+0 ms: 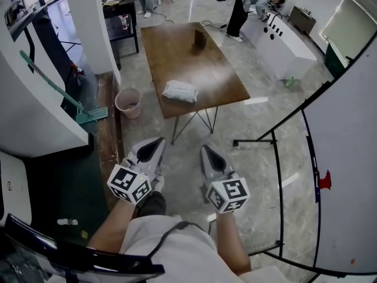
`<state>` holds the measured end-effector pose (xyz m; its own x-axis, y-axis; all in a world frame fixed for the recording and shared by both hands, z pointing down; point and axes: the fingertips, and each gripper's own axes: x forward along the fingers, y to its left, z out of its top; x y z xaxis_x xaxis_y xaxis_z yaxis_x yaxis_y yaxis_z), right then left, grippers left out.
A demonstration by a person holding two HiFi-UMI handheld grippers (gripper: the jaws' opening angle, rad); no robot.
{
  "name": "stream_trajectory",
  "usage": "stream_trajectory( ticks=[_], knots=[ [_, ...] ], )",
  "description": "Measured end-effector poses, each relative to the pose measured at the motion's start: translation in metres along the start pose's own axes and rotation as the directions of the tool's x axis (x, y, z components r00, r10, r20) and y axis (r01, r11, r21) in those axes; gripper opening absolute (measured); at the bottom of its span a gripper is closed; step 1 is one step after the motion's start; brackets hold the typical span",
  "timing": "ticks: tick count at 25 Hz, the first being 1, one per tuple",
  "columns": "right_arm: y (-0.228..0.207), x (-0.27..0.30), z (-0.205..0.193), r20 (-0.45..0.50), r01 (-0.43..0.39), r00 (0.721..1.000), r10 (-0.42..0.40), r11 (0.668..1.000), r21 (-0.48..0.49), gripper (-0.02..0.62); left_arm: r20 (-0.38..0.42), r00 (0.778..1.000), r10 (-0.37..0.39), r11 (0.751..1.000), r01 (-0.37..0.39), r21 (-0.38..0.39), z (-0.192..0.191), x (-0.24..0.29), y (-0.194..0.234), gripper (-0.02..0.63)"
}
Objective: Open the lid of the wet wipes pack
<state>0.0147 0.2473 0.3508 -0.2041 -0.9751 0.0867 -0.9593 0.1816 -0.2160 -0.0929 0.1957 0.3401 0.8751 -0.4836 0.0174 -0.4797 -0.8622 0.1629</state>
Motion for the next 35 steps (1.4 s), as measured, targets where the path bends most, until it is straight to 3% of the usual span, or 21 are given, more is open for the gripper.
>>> stream_trajectory(
  ticks=[11,23,35],
  knots=[
    [-0.032,0.101,0.021,0.0,0.025,1.0,-0.025,1.0,0.013,0.008,-0.023,0.995,-0.096,0.994,0.095,-0.055,0.015,0.082,0.08,-0.003],
    [-0.055,0.193,0.023,-0.026,0.081,0.996,-0.081,0.997,-0.005,0.008,-0.046,0.984,-0.174,0.985,0.173,-0.023,0.023,0.145,0.16,0.006],
    [-0.067,0.249,0.025,-0.07,0.085,0.994,-0.086,0.996,-0.023,0.008,-0.066,0.983,-0.172,0.984,0.168,-0.05,0.018,0.176,0.208,0.005]
  ],
)
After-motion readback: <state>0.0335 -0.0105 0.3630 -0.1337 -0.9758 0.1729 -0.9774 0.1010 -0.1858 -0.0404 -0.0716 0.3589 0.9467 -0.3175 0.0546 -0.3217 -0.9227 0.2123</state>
